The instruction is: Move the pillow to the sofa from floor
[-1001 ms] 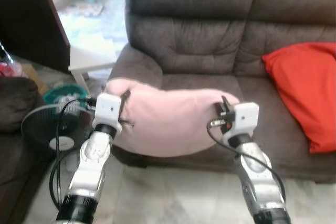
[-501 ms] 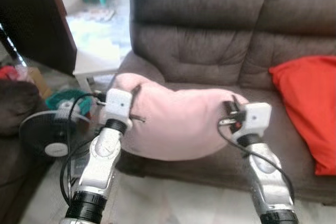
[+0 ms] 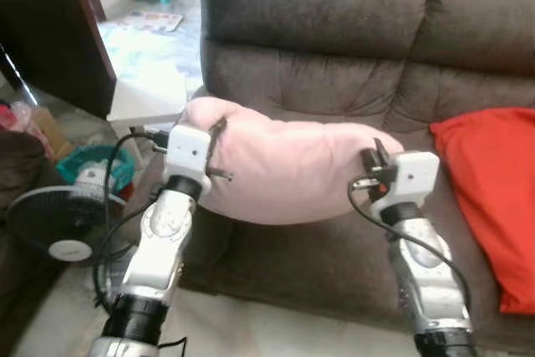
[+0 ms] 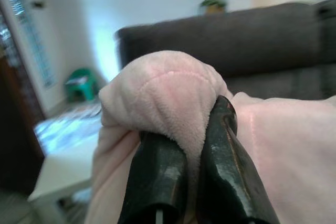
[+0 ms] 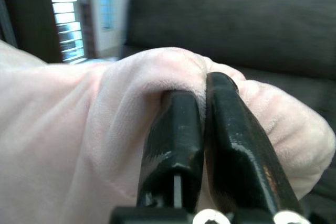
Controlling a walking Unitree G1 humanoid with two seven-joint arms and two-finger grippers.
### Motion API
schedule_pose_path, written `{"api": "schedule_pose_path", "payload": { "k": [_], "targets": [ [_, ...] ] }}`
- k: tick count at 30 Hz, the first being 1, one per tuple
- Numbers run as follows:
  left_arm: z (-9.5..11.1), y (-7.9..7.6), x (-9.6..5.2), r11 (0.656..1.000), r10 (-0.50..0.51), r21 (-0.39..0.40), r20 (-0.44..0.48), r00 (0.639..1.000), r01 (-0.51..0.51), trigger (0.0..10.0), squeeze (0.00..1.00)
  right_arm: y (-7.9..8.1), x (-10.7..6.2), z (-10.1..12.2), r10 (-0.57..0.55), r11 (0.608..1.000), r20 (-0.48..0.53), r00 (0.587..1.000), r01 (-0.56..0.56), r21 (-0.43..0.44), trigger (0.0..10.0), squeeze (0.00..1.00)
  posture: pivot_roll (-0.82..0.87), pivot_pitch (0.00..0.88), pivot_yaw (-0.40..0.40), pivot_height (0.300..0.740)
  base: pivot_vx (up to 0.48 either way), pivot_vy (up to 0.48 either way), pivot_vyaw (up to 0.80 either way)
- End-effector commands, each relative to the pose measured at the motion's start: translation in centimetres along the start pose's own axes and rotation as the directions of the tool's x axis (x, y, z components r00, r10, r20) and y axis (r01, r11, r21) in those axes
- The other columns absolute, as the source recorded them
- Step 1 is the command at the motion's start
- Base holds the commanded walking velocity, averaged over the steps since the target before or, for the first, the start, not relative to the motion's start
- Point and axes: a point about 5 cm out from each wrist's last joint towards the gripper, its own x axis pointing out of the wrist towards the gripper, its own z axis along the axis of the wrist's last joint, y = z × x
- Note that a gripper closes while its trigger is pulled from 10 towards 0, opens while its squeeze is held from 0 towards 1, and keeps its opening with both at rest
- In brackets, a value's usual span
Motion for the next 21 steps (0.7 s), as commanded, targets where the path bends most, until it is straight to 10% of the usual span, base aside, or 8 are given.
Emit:
{"api": "schedule_pose_path", "payload": {
  "k": [1, 21],
  "targets": [
    [1.63, 0.11, 0.59, 1.000, -0.002, 0.013, 0.072, 0.997, 0.001, 10.0, 0.00, 1.16, 0.49, 1.41, 0.054, 0.999, 0.065, 0.996, -0.054, -0.007, 10.0, 0.00, 0.15, 0.018, -0.048, 0.740, 0.277, 0.000, 0.80],
    [1.60, 0.24, 0.76, 1.000, 0.014, 0.004, 0.069, 0.998, -0.014, 10.0, 0.00, 0.88, 0.84, 1.66, 0.053, 0.999, 0.061, 0.997, -0.053, 0.001, 10.0, 0.00, 0.14, 0.007, -0.057, 0.740, 0.281, 0.000, 0.05]
  ]
}}
